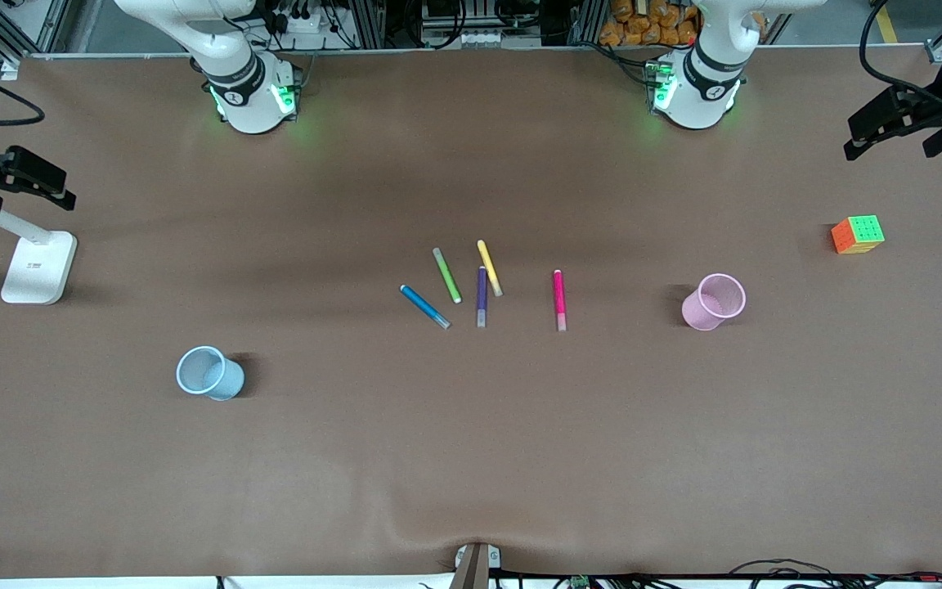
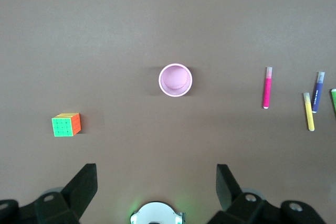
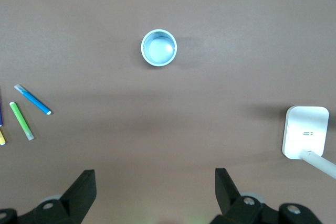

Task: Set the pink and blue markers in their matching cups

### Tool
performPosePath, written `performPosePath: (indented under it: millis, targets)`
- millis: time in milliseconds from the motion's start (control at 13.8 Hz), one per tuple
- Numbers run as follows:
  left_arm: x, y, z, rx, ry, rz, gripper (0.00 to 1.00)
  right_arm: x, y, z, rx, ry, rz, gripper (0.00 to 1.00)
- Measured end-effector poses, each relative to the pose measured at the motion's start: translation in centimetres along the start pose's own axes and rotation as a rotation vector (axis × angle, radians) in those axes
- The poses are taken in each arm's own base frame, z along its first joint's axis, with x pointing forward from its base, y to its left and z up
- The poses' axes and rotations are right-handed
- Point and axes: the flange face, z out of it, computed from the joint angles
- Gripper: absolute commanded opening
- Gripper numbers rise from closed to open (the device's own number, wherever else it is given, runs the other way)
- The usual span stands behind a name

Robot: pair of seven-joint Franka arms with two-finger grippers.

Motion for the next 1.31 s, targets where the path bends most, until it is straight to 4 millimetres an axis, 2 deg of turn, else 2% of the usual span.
performPosePath:
  millis: [218,798,1015,1305]
  targets:
    - [0.3,0.0,0.4,0.001,-0.007,-0.003,1.00,-0.2,0.0,-0.3,0.000,0.005,0.000,1.00]
    - [0.2,0.0,-0.2,0.000,0.005,-0.003,1.00,-0.2,-0.5,-0.2,0.004,0.003,-0.009,1.00]
    - [0.0,0.0,0.0,0.003,-0.019,-0.003,1.00,0.4,-2.7,1.0,0.007,0.001,-0.049,1.00]
    - [-0.1,-0.2,1.0,0.008,-0.069,-0.011,1.00,2.0,-7.5,5.1,0.006,0.013,-0.134,1.00]
